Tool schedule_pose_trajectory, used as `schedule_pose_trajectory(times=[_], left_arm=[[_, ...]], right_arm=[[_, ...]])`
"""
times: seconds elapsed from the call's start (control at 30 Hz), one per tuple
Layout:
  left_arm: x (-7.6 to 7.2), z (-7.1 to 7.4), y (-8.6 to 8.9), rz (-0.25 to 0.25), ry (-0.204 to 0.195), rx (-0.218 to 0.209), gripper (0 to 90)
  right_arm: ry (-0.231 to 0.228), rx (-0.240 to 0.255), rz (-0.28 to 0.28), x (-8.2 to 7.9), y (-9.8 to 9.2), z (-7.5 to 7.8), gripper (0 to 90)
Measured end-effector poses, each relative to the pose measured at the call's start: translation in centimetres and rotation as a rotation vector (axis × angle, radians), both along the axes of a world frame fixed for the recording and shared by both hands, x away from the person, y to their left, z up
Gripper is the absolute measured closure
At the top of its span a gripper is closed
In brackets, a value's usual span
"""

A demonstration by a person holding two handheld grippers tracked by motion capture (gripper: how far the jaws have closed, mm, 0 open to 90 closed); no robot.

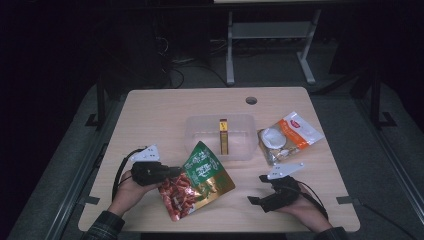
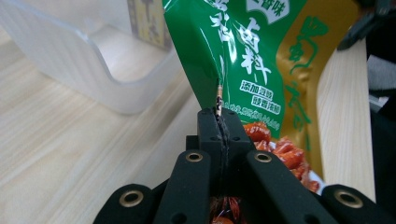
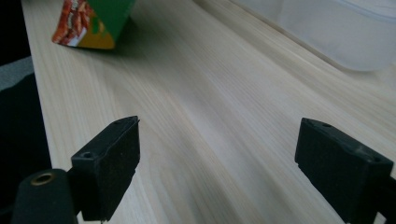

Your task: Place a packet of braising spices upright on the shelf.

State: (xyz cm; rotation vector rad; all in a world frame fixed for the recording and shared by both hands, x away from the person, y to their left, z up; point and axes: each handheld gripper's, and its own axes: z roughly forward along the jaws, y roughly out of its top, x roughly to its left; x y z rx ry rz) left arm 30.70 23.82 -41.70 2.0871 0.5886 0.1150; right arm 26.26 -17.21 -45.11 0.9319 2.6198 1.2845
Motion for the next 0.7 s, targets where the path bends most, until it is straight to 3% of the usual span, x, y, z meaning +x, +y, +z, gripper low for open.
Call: schedule_pose_trajectory(times=[0.27,0.4,0.57,0.7], left_arm=[[-0.2,1.0,-0.1,0.038,-0.028,-0.062,89.8],[-0.3,1.4,-0.1,0.060,-0.034,-0.104,89.8],[-0.4,1.7,-0.1,0.073,-0.050,-0.119,89.8],[-0.4,1.7,-0.2,0.084,-0.056,-0.130,89.7]], right_arm=[[0.005,0.075,0.041,0.7,2.6,0.8,13.7],[-0.015,0.090,0.055,0.9,3.9,1.2,13.6],[-0.035,0.126,0.070,1.6,5.4,1.6,14.4],[-0.045,0.166,0.079,2.5,6.5,1.8,20.3]])
